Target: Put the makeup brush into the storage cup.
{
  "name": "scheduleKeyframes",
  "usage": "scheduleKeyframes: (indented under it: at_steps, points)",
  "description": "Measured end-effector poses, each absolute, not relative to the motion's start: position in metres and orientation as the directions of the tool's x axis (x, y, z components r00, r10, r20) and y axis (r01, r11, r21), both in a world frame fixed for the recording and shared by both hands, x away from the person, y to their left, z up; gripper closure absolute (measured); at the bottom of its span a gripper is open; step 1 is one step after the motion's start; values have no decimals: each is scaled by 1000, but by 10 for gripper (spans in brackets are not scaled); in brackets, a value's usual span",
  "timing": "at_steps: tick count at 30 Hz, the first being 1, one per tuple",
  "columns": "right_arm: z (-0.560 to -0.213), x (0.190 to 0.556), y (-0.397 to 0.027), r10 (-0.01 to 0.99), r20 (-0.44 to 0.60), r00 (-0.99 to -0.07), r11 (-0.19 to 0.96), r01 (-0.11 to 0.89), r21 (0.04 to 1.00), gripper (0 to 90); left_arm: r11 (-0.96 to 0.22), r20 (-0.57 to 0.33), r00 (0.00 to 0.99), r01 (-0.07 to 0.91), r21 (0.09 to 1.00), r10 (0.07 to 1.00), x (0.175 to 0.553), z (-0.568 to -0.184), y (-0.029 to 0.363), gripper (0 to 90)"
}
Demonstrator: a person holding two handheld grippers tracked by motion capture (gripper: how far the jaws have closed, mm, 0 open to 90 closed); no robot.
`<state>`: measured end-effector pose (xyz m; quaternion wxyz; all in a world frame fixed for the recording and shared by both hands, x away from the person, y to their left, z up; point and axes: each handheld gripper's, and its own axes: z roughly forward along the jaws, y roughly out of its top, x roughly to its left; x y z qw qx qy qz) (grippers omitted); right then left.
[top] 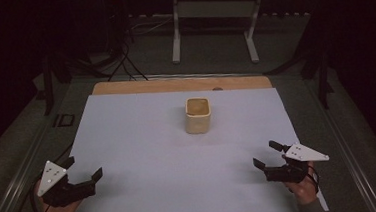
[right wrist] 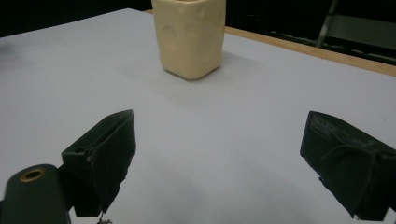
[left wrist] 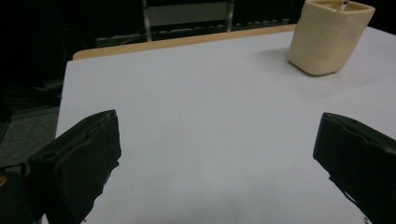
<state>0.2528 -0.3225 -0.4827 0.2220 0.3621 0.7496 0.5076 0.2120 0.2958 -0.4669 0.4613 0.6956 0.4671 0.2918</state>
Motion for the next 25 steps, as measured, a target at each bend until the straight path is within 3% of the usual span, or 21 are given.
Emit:
scheduleKeyframes:
  at_steps: [11, 25]
  points:
    - [-483, 252, -324, 768, 28, -640, 220, 304, 927, 101, -146, 2, 368, 364, 920, 930, 199, -475, 300, 21]
    - [-482, 253, -328, 766, 23, -643, 212, 285, 935, 101, -183, 29, 403, 350, 919, 915, 201, -480, 290, 21]
